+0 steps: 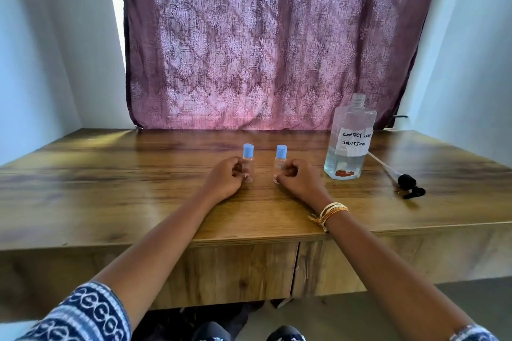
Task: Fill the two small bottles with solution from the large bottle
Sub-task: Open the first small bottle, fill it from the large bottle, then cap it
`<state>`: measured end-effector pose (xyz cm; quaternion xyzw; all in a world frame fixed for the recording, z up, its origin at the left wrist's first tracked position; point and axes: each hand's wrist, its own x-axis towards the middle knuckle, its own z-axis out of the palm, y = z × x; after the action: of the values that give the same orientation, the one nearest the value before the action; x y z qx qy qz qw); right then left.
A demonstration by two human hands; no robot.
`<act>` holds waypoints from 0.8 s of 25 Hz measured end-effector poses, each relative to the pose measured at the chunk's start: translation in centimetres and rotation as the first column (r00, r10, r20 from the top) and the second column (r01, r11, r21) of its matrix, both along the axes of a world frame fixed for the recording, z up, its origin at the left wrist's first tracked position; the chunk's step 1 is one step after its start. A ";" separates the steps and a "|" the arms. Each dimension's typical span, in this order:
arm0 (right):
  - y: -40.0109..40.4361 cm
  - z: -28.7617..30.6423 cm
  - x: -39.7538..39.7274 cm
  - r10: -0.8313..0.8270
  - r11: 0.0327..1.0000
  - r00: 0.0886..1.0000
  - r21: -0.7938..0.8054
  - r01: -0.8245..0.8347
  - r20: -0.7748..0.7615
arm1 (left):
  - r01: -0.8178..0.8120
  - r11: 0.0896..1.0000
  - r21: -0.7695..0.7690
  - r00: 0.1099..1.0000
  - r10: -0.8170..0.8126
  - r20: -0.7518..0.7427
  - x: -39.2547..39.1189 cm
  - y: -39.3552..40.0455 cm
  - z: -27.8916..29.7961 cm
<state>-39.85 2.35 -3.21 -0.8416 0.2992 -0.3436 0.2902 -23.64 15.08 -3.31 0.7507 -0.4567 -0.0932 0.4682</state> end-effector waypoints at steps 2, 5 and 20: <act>0.0 0.0 -0.1 0.002 1.000 1.000 -0.005 -0.002 -0.008 | -0.009 1.000 0.022 0.999 0.008 0.048 -0.3 0.1 0.0; 0.0 0.0 -0.2 0.015 1.000 0.999 -0.018 -0.015 -0.032 | -0.067 0.997 0.034 0.992 0.063 0.109 -0.8 0.5 0.1; -0.8 0.3 -0.3 -0.066 0.967 0.979 0.254 0.015 0.191 | -0.033 0.959 -0.282 0.967 0.102 0.234 -8.7 -3.6 1.3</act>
<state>-40.11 1.57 -2.92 -0.7532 0.3272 -0.3909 0.4157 -32.32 11.52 -2.02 0.6992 -0.4936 0.0812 0.5108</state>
